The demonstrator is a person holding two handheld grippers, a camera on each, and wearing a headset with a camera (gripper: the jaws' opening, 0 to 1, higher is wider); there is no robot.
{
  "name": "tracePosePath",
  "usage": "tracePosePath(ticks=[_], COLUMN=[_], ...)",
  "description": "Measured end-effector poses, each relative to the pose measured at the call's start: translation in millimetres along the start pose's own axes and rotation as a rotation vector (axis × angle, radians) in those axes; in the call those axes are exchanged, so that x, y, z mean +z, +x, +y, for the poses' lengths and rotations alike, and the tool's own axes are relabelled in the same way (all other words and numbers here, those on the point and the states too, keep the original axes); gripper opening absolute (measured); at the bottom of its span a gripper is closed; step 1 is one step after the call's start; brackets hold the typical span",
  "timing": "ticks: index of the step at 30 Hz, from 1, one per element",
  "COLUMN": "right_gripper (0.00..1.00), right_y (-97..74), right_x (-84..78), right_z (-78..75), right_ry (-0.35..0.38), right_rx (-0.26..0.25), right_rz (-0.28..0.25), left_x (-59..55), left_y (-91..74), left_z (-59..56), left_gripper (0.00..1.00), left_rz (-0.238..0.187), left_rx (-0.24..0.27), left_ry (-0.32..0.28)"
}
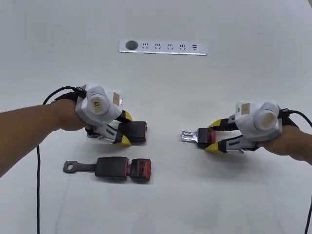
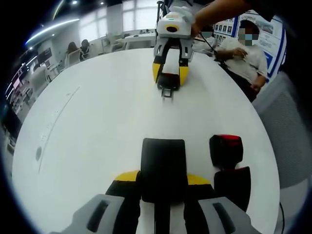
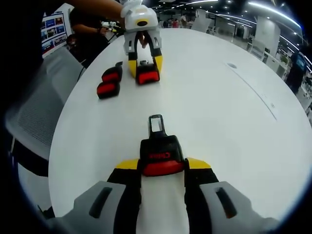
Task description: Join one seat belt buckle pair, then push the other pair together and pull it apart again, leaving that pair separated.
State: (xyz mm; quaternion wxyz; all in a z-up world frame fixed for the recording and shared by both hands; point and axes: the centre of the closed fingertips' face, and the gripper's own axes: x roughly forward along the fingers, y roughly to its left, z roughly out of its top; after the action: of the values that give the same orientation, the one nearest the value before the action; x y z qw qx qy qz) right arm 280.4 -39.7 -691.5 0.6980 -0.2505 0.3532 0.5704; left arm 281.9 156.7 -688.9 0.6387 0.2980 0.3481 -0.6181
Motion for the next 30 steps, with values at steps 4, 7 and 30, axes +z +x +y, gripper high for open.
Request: tracePosePath(ticks=[4,7,30], right_gripper=[0.33,0.33,0.34], right_y=[-3.1,-4.9,-22.9], right_x=[-5.2,-7.5,-23.9], right_z=[1.1,3.3,4.3], right_ry=[-0.002,-0.001,-0.005], right_rx=[-0.002,-0.002,-0.004], right_rz=[0.003,0.005,0.009], left_x=[0.3,0.5,-2.9], left_y=[-1.3,-2.1,-2.6], left_z=[0.7,0.9,3.8], left_gripper=[0.34,0.34,0.34], left_rz=[-0.001,0.0,0.017], left_rx=[0.0,-0.001,-0.011], left_ry=[0.0,-0.001,0.01])
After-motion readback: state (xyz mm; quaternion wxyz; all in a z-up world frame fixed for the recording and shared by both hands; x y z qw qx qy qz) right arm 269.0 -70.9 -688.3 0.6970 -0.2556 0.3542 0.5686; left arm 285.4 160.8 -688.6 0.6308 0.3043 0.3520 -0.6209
